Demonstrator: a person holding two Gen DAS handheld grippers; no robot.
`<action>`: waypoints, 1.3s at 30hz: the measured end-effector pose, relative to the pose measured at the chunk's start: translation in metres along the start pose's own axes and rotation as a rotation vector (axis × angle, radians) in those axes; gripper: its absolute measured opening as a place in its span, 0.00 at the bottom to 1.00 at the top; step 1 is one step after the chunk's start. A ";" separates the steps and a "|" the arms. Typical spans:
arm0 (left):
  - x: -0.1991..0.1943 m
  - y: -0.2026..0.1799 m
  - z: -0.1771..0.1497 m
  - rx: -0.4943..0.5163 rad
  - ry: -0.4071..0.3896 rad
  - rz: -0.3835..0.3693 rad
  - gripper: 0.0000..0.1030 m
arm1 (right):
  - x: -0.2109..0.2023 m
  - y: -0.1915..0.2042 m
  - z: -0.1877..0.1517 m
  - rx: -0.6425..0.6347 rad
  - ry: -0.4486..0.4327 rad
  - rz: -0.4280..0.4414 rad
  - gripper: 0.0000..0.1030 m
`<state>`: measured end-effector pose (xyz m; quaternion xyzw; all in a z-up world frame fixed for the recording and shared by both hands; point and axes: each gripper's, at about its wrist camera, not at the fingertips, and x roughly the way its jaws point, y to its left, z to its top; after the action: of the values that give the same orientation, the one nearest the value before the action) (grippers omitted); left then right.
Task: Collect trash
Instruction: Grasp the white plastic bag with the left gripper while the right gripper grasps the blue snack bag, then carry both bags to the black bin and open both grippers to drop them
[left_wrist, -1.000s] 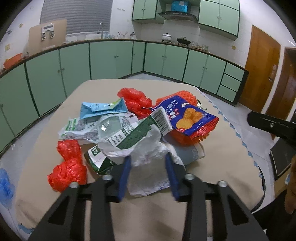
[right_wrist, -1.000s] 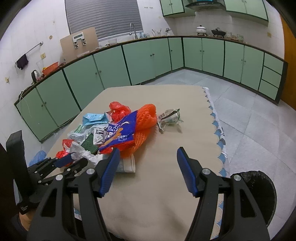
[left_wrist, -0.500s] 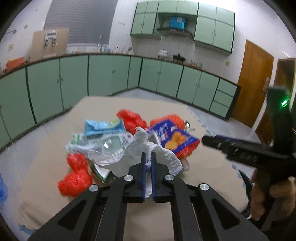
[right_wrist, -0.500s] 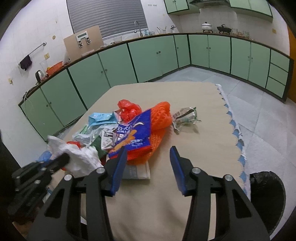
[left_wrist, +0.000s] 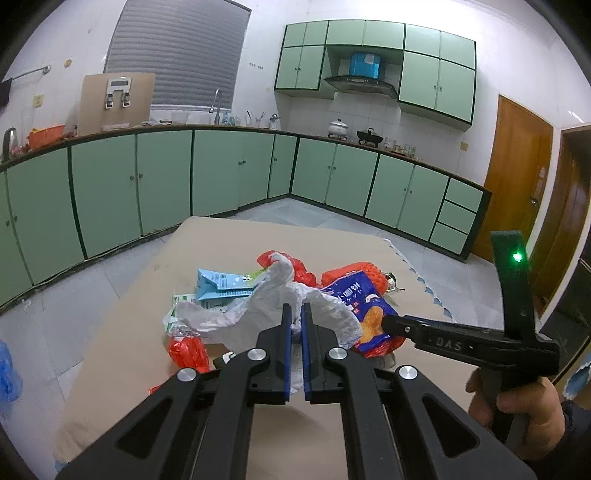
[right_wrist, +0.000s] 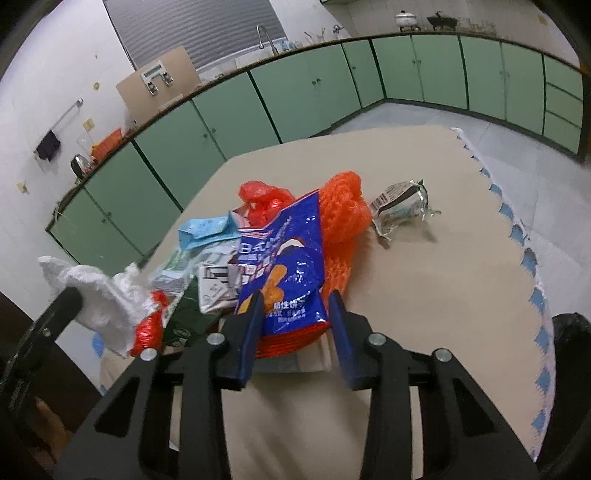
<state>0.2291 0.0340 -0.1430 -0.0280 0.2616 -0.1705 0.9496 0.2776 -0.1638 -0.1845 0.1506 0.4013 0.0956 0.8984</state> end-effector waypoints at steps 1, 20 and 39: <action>0.000 0.000 0.000 -0.002 -0.002 -0.001 0.05 | -0.003 0.001 0.000 -0.007 0.002 0.006 0.13; -0.016 -0.023 0.010 0.028 -0.023 -0.038 0.05 | -0.084 0.010 0.007 -0.043 -0.129 0.040 0.01; -0.004 -0.203 0.011 0.241 0.015 -0.295 0.05 | -0.241 -0.151 -0.051 0.106 -0.250 -0.258 0.01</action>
<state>0.1691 -0.1560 -0.1025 0.0493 0.2395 -0.3384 0.9087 0.0881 -0.3663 -0.1021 0.1559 0.3070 -0.0611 0.9369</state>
